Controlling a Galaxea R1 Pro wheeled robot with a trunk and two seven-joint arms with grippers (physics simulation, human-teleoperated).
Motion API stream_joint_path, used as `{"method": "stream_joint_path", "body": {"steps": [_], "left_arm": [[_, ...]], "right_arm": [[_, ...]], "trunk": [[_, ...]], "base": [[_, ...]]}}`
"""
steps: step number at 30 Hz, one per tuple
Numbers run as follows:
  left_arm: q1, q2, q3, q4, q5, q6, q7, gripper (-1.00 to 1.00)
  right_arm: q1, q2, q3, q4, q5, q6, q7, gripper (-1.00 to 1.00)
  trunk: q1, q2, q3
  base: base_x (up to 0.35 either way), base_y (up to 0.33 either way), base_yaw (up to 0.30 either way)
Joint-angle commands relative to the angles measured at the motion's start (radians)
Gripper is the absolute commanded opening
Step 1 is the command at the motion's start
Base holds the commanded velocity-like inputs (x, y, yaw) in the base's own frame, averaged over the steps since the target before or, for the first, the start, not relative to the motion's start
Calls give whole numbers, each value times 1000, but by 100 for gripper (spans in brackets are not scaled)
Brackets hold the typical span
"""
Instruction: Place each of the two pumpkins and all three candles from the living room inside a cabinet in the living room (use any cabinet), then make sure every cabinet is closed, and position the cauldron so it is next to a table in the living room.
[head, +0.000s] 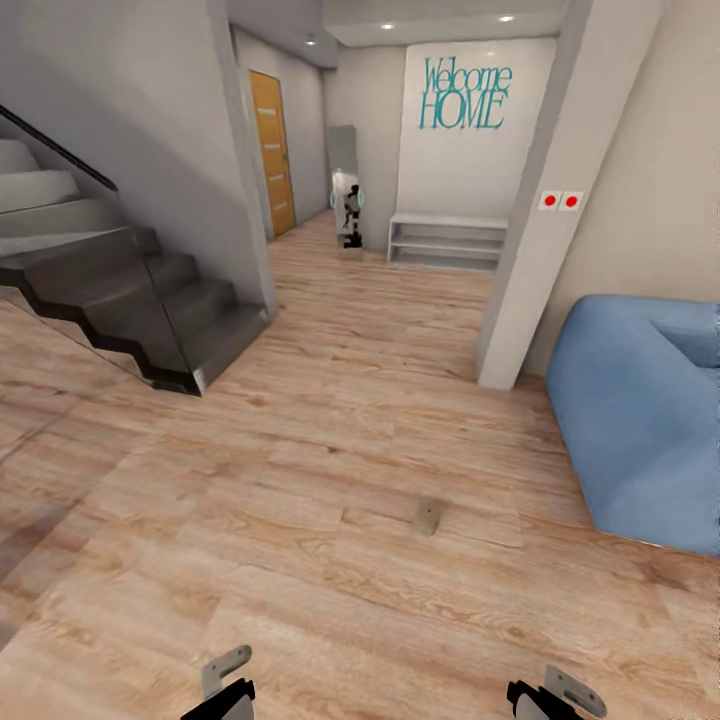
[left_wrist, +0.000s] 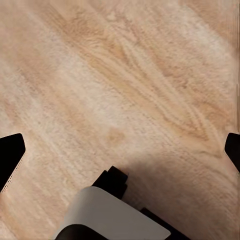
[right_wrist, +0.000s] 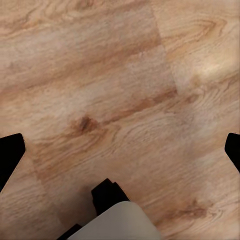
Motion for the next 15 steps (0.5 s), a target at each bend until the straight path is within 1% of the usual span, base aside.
{"method": "stream_joint_path", "body": {"steps": [1, 15], "left_arm": [[0, 0, 0, 0, 0, 0, 0, 100], [1, -1, 0, 0, 0, 0, 0, 100]], "right_arm": [[0, 0, 0, 0, 0, 0, 0, 100], [0, 0, 0, 0, 0, 0, 0, 100]], "trunk": [[0, 0, -1], [0, 0, -16]], "base": [[276, 179, -227], [276, 163, -225]]}}
